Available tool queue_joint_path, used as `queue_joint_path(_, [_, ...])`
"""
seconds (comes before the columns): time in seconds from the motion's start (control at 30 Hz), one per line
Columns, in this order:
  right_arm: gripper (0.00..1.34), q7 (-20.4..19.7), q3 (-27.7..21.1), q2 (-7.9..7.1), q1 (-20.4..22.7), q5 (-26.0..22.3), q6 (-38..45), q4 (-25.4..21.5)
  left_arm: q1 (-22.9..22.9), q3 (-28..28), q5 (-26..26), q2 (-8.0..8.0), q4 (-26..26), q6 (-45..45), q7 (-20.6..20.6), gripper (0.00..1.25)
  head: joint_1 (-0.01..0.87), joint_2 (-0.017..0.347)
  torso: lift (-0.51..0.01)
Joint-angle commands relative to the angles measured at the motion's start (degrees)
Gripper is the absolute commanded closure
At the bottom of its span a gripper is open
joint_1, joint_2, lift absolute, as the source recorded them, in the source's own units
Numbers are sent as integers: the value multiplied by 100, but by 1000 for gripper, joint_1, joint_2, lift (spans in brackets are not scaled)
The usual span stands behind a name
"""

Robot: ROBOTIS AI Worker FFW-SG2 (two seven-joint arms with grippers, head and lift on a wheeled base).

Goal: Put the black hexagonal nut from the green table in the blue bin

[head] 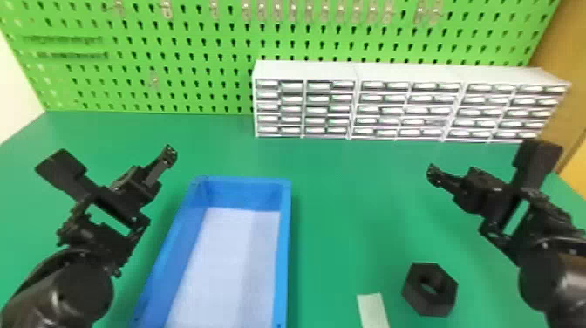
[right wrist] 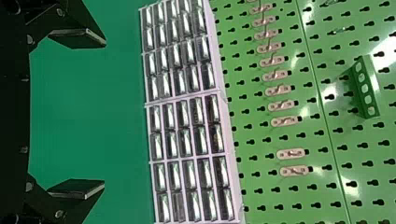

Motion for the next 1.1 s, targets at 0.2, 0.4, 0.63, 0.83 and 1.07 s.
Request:
queue_joint_path(0.2, [228, 0, 9, -34, 6, 10, 0, -17, 2, -20, -16, 0, 0, 6, 0, 111, 666, 32, -100])
queue_joint_path(0.4, [228, 0, 9, -43, 14, 1, 0, -17, 11, -20, -16, 0, 0, 6, 0, 111, 666, 32, -100])
queue_joint_path(0.63, [228, 0, 9, -43, 6, 1, 0, -17, 11, -20, -16, 0, 0, 6, 0, 111, 666, 32, -100])
queue_joint_path(0.83, [226, 0, 0, -34, 6, 1, 0, -17, 11, -20, -16, 0, 0, 6, 0, 111, 666, 32, -100])
queue_joint_path(1.07, [229, 0, 9, -52, 6, 53, 237, -114, 11, -20, -25, 0, 0, 6, 0, 111, 666, 32, -100])
